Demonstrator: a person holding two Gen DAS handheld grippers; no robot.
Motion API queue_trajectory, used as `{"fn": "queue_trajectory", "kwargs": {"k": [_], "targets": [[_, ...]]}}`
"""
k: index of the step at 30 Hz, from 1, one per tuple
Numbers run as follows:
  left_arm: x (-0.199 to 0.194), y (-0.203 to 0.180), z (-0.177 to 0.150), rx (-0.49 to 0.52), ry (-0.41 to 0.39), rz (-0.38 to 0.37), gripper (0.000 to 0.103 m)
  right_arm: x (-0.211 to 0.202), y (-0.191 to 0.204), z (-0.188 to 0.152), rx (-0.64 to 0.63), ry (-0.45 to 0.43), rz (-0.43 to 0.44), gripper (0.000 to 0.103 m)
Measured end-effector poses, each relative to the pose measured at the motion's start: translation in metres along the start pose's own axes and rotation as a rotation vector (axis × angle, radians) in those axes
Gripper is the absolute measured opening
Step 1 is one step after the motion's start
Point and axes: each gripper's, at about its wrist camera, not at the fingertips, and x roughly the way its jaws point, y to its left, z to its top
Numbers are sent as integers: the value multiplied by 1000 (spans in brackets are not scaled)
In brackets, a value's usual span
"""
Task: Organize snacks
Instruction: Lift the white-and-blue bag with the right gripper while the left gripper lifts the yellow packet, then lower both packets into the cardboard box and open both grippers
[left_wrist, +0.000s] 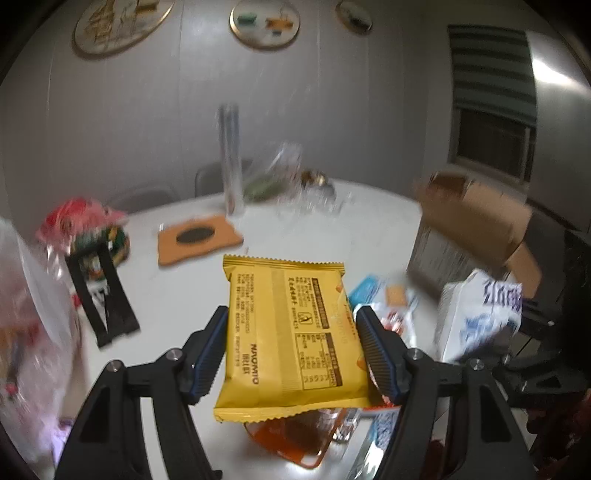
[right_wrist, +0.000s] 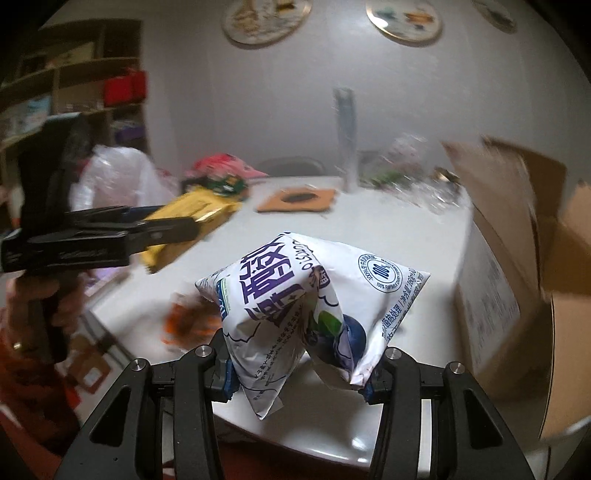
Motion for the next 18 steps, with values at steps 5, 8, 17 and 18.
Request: {"fn": "queue_trajectory", "kwargs": {"k": [5,8,17,18], "targets": [[-29,-13,46,77,-77,-66,66,-21,10,36,-83,-38,88,44],[-37,-32,78,132,-105,-122,66,-37,7,57,-104,-58,110,44],[-13,-123,153,278,-90,-326,66,-91,-53,96,-46,-101,42,44],[-7,-135,158,289,-75,-347,66,-96,-65,97,-29,-103,9,44]]}}
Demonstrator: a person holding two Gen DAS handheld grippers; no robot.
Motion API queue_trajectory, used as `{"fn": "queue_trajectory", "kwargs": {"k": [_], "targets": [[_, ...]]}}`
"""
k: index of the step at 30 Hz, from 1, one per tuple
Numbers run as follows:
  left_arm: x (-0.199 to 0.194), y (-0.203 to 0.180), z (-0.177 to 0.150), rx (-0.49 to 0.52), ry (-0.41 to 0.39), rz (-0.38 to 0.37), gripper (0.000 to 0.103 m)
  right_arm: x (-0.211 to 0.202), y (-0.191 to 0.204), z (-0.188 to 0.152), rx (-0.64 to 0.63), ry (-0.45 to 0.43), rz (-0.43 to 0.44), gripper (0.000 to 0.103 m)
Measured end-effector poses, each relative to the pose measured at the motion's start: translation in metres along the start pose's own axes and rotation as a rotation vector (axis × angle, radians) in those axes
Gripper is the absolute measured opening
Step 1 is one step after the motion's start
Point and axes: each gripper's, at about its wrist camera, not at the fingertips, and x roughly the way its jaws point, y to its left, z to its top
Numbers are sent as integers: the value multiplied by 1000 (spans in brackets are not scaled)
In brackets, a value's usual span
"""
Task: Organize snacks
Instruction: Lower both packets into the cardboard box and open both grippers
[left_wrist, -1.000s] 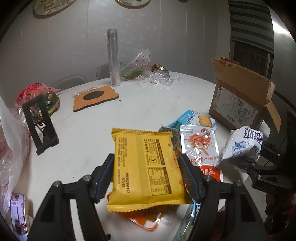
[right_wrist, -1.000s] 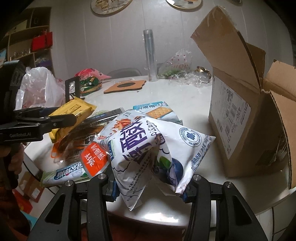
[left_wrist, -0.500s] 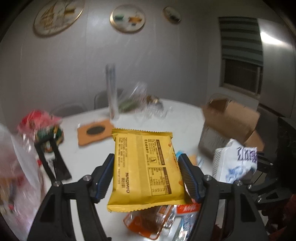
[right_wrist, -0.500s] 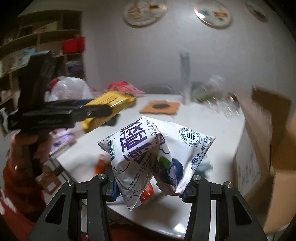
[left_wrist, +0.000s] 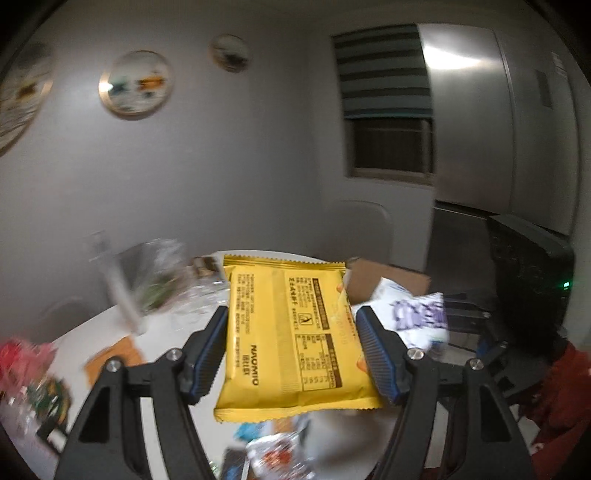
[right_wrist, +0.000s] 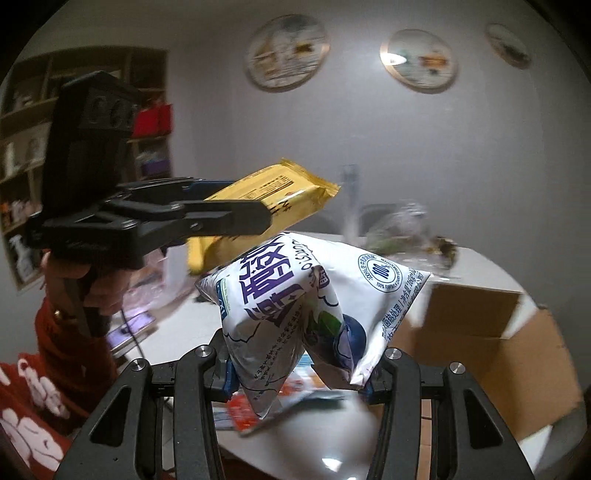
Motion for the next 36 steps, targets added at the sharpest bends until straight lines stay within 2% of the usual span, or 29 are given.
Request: {"fn": "queue_trajectory", "kwargs": {"k": [3,7,14,17,20,23,32,36], "targets": [[32,-18,17,20,50,-59,66,-13,-30,-6,35,23,-90,44],[80,-33,30,22,140,-137,66,-14,-70,-19,109,101,-146,44],[153,-47,29,18,313,-161,66,14,-114,-43,161,285,-135,44],[170,-47,26,17,362,-152,66,26,-126,-50,166,356,-134,44],[173,-45,21,2,374,-164,66,36,-133,-55,166,422,-132,44],[179,-44,19,-17,388,-205,66,44,-137,-61,166,473,-126,44],[193,-58,6,16,449,-266,66,61,-126,-47,142,506,-141,45],[196,-60,2,29,465,-259,66,69,-121,-42,131,518,-157,45]]}}
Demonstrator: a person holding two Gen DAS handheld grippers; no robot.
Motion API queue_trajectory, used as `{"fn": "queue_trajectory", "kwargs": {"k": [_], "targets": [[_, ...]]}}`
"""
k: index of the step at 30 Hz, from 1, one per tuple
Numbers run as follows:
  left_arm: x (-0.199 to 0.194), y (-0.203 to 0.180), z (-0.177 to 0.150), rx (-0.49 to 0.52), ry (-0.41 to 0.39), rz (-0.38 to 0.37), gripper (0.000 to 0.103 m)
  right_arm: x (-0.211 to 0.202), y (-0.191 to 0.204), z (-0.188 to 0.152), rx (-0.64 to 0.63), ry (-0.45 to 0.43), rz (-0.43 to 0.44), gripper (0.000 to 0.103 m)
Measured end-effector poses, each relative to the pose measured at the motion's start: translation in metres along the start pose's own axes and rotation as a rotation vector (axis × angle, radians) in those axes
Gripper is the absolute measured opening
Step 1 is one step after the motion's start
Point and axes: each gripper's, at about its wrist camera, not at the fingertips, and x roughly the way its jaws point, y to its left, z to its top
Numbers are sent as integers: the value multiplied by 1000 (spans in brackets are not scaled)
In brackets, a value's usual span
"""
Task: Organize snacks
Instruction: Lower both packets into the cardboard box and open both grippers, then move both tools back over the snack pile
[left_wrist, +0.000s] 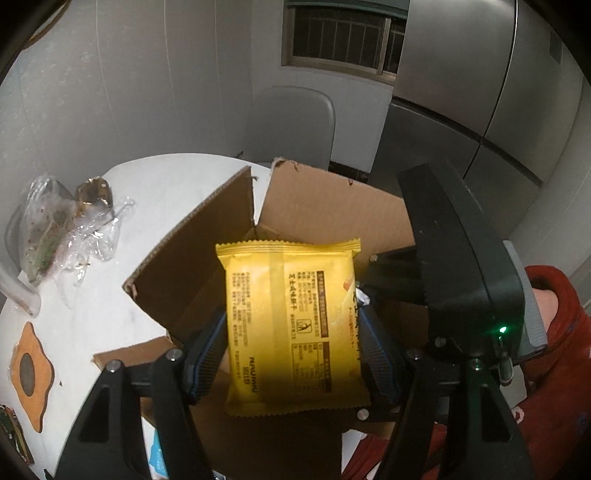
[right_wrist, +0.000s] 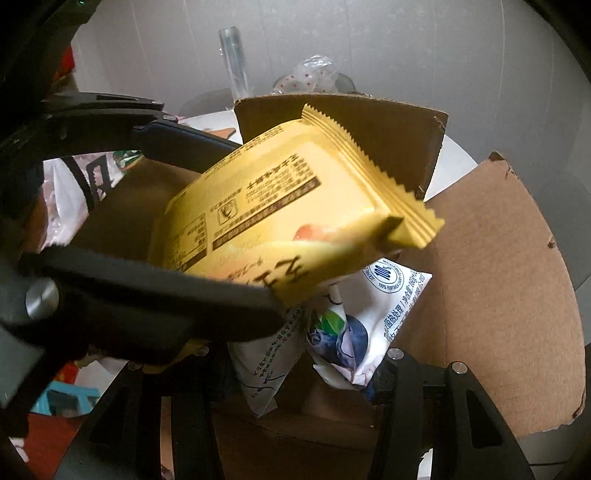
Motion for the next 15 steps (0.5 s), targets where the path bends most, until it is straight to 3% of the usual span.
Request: {"fn": "queue_trajectory", "kwargs": {"k": [4,6,8,10,11,13,15], "targets": [[4,1,-1,7,14,11,66,6,0,1,-3,15,-19,49],[7,2,-1,12,21,15,66,8,1,1,-7,28,-15,54],[12,3,-1,16,34,18,66,13,1,3,-13,34,3,66],[18,4,-2,19,53,25,66,11,5,3,-20,17,36,67],[21,4,-2,20,60,32,66,7,9,5,-32,3,54,73],[24,6,-2,14,66,34,66,2,14,6,-45,-16,29,83],[25,8,-2,12,67,35,66,-2,19,6,-72,-27,10,84]]}}
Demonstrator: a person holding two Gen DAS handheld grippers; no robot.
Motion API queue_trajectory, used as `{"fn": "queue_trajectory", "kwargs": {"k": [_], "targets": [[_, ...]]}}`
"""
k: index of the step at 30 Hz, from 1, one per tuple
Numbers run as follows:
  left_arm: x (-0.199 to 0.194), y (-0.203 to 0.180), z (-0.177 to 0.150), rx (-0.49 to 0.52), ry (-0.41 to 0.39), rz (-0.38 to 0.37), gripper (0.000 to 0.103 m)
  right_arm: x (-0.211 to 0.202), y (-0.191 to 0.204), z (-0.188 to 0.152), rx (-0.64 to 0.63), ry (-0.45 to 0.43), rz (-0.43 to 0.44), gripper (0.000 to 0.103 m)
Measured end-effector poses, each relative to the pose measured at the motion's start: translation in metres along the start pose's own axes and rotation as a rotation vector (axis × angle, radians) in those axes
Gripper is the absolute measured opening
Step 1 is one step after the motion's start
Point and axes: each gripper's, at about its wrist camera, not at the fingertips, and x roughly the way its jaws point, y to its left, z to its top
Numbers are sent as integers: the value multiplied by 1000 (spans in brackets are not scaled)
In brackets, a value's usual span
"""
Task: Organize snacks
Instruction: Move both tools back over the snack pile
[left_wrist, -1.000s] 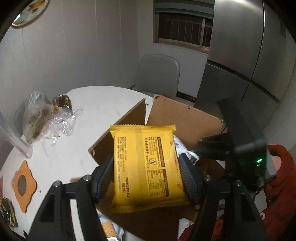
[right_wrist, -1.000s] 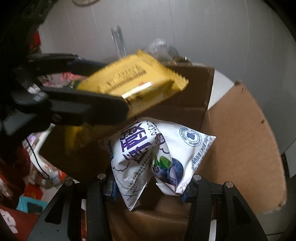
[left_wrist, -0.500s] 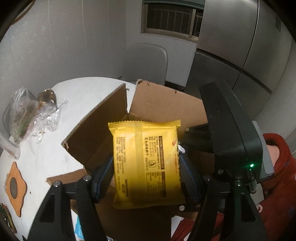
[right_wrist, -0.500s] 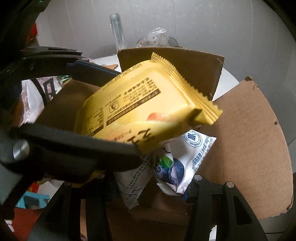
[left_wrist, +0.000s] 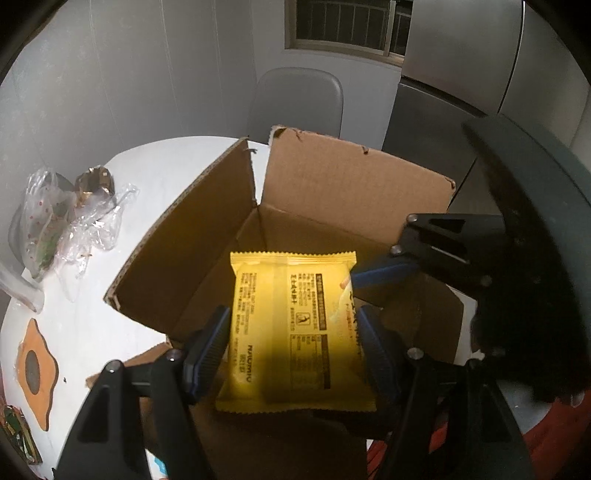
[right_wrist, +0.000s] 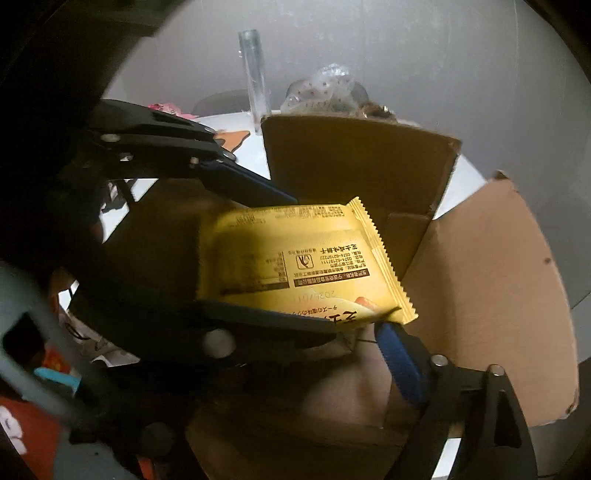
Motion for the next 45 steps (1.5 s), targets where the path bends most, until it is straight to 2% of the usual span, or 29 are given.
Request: {"fn": "queue_trajectory", "kwargs": {"k": [5,8,14,17,21,24,31,34,40,43,45], "targets": [[-3,3,-1,-3,-11,-13,70,-2,-1,-4,7,12,-9,84],[-4,3,-1,4,-13,11,72,-7,-2,-6,8,2,-16,84],[-16,5,-3,-13,-44,10,73,-19,-2,-6,4,-20,-29,84],[-36,6,-8,-27,-95,25,81,-23,0,-5,5,-25,-35,84],[-69,7,-23,-51,-164,60,82,-42,8,-11,5,-58,-36,84],[-98,9,-40,-70,-216,105,83,-64,22,-14,-7,-126,-19,84],[-158,25,-108,-162,-317,237,84,-96,89,-8,-96,-287,50,84],[-171,31,-147,-196,-338,289,84,-93,121,-5,-128,-316,101,84],[-167,50,-223,-292,-325,357,84,-61,181,-10,-177,-294,184,84],[-154,62,-252,-320,-301,374,84,-34,196,-19,-146,-257,215,84],[-140,69,-270,-338,-288,375,84,-12,201,-25,-104,-233,205,84]]}}
